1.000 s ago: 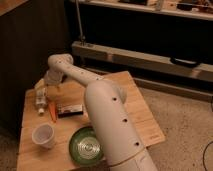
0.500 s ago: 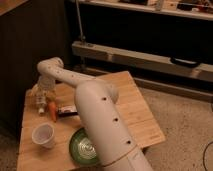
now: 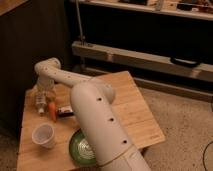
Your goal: Place the bottle in the ceramic bowl
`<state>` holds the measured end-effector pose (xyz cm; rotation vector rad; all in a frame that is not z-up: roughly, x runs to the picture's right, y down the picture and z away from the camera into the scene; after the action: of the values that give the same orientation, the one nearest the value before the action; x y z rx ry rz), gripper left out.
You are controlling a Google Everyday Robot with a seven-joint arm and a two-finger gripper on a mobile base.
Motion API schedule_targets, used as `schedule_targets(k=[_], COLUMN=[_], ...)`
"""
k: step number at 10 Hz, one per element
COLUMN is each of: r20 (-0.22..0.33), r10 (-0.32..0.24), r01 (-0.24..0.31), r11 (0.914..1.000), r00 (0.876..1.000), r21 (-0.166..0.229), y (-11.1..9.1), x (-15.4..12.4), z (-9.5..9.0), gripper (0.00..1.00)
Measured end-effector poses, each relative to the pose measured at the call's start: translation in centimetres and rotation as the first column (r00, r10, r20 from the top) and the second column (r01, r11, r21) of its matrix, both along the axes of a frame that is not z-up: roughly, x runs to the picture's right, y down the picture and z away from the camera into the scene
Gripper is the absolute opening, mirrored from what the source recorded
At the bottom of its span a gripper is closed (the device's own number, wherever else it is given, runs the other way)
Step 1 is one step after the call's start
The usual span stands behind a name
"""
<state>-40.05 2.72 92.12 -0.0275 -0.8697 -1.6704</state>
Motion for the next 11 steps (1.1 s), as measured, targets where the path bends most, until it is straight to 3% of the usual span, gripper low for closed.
schedule_targets(k=[5,7,8,11], r20=[-0.034,-0.040,-0.049,-0.054], r10=[-0.041,0.032,0.081,0.200], r01=[0.042,-0.032,-0.079,-0.194], r11=[0.9991,0.9993,0.9959,0.9753], r00=[0.999,0.999,0.995,0.978], r21=[0.010,0.021,0.045,0.106], y=[1.0,-0.1,-1.6,-4.9], x=[-0.9,0.6,2.4,6.1], z=[1.7,1.2,0.4,-2.3], gripper=[0.80,0.80,0.80,0.80])
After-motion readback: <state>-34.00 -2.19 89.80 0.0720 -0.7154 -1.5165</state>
